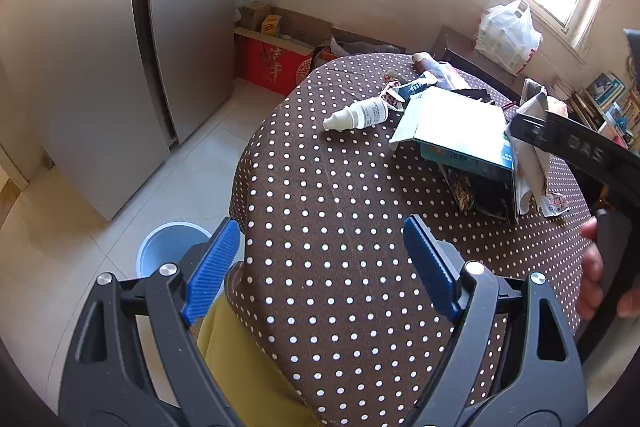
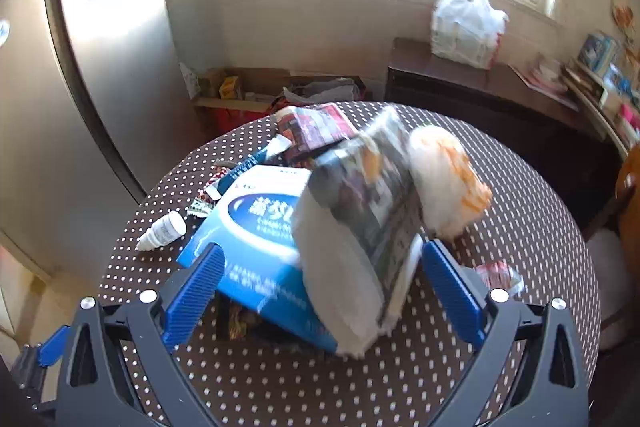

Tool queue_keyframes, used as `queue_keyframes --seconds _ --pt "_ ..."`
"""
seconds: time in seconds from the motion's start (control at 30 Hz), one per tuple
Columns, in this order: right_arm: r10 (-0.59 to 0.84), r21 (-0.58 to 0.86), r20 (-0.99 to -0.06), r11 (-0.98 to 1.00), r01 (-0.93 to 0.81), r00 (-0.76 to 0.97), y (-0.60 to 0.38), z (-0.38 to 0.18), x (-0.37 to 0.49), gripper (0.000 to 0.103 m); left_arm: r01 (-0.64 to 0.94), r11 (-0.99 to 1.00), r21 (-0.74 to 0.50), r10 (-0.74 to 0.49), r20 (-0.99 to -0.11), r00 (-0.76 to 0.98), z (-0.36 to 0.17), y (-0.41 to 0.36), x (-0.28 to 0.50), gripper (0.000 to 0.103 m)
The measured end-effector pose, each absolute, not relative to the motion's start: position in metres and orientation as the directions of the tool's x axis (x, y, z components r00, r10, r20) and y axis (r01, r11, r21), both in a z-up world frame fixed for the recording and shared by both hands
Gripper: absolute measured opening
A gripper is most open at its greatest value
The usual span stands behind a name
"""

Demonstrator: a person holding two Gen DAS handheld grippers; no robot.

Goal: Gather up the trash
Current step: 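Grasp the grey paper bag with the right tool while the left tool grasps the blue tissue box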

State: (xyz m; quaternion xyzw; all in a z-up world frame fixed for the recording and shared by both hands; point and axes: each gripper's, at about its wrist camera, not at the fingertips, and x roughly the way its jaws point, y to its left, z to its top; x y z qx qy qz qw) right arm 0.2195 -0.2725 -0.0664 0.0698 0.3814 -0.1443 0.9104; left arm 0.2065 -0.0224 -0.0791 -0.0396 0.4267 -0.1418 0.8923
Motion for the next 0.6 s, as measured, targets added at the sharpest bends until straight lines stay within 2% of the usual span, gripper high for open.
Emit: queue_keyframes --seconds 0.07,0.17,0.2,0.23,0.3,0.4,0.6 --pt "-0.280 -0.036 -0.731 0.926 0.375 0.623 -0.277 -0.072 0.230 0.097 0.225 0.954 -0.196 -0.294 -0.747 0.596 -0.077 -0.024 0.208 0.083" --pt "-0.236 0.031 -0.753 0.920 0.391 0.615 -0.292 -0.079 0.235 0.097 0.227 0.953 -0.201 -0.299 -0.745 0.596 -0.074 -0.028 0.211 0.083" --pt "-0.204 0.077 -0.755 0.917 0.392 0.623 -0.299 -0.081 0.233 0.084 0.230 0.952 -0.203 -0.303 -0.745 0.595 -0.074 -0.030 0.211 0.083" --pt "-0.182 0.110 -0.755 0.912 0.395 0.630 -0.304 -0.081 0.230 0.050 0.237 0.950 -0.202 -0.306 -0.746 0.592 -0.073 -0.033 0.211 0.083" --pt "-0.128 0.179 -0.753 0.904 0.389 0.645 -0.312 -0.082 0.223 0.047 0.252 0.948 -0.196 -0.311 -0.745 0.590 -0.072 -0.040 0.211 0.083" --pt "-0.173 0.140 -0.717 0.913 0.383 0.675 -0.313 -0.075 0.207 0.036 0.284 0.942 -0.182 -0.321 -0.743 0.588 -0.068 -0.055 0.212 0.083" --pt "-0.116 0.219 -0.667 0.913 0.343 0.736 -0.325 -0.069 0.170 0.031 0.360 0.905 -0.228 -0.401 -0.740 0.541 -0.061 -0.091 0.214 0.083"
